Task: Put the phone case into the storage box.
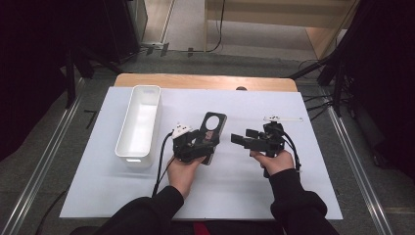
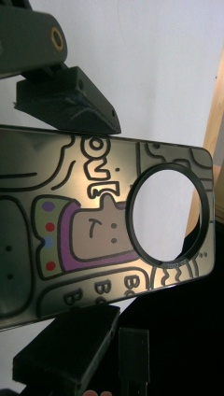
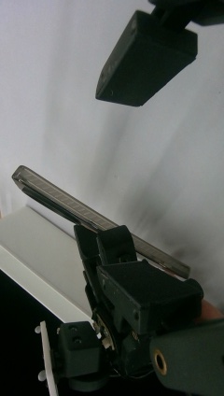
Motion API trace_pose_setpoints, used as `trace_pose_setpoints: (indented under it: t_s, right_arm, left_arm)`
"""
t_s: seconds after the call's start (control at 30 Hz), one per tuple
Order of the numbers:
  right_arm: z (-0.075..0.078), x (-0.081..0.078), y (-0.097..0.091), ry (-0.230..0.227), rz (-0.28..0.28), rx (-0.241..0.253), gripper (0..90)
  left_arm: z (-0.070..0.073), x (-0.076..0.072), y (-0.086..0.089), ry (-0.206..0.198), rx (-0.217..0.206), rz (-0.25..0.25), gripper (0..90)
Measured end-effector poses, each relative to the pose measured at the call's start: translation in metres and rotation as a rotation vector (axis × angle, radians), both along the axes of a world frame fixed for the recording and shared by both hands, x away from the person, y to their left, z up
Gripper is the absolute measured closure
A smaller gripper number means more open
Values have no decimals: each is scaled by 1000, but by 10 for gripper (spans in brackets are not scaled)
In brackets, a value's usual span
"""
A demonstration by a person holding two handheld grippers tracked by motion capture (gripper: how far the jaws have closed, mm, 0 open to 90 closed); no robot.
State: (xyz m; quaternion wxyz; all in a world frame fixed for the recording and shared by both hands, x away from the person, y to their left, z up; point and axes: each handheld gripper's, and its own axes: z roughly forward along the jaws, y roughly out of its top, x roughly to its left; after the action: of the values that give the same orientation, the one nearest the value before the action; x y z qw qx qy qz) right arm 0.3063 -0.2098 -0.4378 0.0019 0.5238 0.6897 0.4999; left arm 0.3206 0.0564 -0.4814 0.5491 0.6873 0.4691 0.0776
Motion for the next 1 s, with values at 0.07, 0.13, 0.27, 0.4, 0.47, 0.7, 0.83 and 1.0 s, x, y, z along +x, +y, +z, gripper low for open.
trace_pose_setpoints:
  t_s: [0.07, 0.13, 0.27, 0.4, 0.47, 0.7, 0.83, 1.0]
  right_arm:
    - [0, 3, 1, 6, -5, 2, 134]
    - [0, 4, 2, 4, -15, 14, 134]
    - [1, 10, 7, 15, -20, 6, 136]
    - [3, 15, 13, 23, -29, 6, 136]
    - [4, 18, 17, 25, -32, 4, 136]
    - [10, 30, 25, 30, -51, -9, 137]
    - [11, 33, 27, 39, -55, 4, 185]
    - [10, 39, 29, 48, -71, 14, 190]
  left_arm:
    - [0, 0, 0, 2, -1, -2, 115]
    - [1, 0, 1, 1, -2, 0, 115]
    - [0, -1, 0, 7, -5, 1, 115]
    - [1, 0, 0, 3, -13, 3, 114]
    - [1, 1, 0, 3, -15, 5, 115]
    - [1, 6, 1, 9, -29, 19, 115]
    - [1, 9, 2, 17, -38, 27, 115]
    - [0, 12, 1, 19, -43, 37, 115]
